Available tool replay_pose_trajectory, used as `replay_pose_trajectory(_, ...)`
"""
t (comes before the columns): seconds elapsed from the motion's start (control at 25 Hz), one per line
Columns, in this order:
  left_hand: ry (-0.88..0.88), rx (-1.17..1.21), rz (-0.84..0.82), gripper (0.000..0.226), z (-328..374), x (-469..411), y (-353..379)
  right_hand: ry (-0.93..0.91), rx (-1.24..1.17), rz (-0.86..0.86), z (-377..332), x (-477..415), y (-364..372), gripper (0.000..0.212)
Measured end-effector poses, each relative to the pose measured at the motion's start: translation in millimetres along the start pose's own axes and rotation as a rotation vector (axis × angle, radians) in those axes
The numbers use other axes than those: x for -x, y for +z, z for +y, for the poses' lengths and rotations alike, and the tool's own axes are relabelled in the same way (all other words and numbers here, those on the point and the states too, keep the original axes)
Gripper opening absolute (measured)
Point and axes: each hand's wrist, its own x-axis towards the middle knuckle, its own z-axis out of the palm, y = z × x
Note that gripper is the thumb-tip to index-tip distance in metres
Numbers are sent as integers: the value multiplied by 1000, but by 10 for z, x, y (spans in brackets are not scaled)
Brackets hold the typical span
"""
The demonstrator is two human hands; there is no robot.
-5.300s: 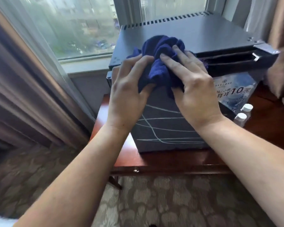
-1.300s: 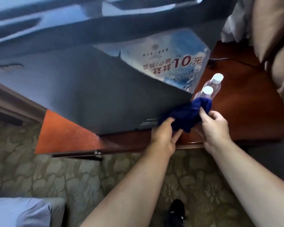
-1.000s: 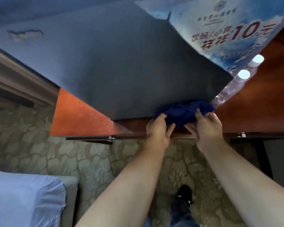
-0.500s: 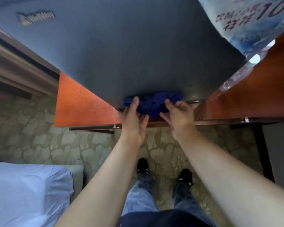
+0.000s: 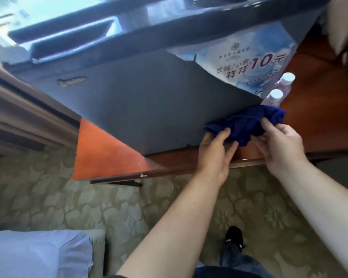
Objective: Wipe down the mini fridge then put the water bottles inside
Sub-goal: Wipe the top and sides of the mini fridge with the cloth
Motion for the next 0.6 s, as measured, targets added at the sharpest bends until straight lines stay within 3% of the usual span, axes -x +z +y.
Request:
replay_pose_trajectory(0.12,21,39,-17,24,271,203,-154,46,31,-92,-106,226,178,11)
replay_pose_trajectory(0.28,116,67,-38,18,720,532,-432,53,-40,-162,-135,651,645,16)
replay_pose_trajectory(0.48,330,-150,-127,36,1240,936,-814,-8,-140,-206,-127,1251,1180,18)
replay_pose_trajectory(0.6,403,-257,-224,27,1538,1185,-932,-130,-175,-226,-229,1597,1442,13)
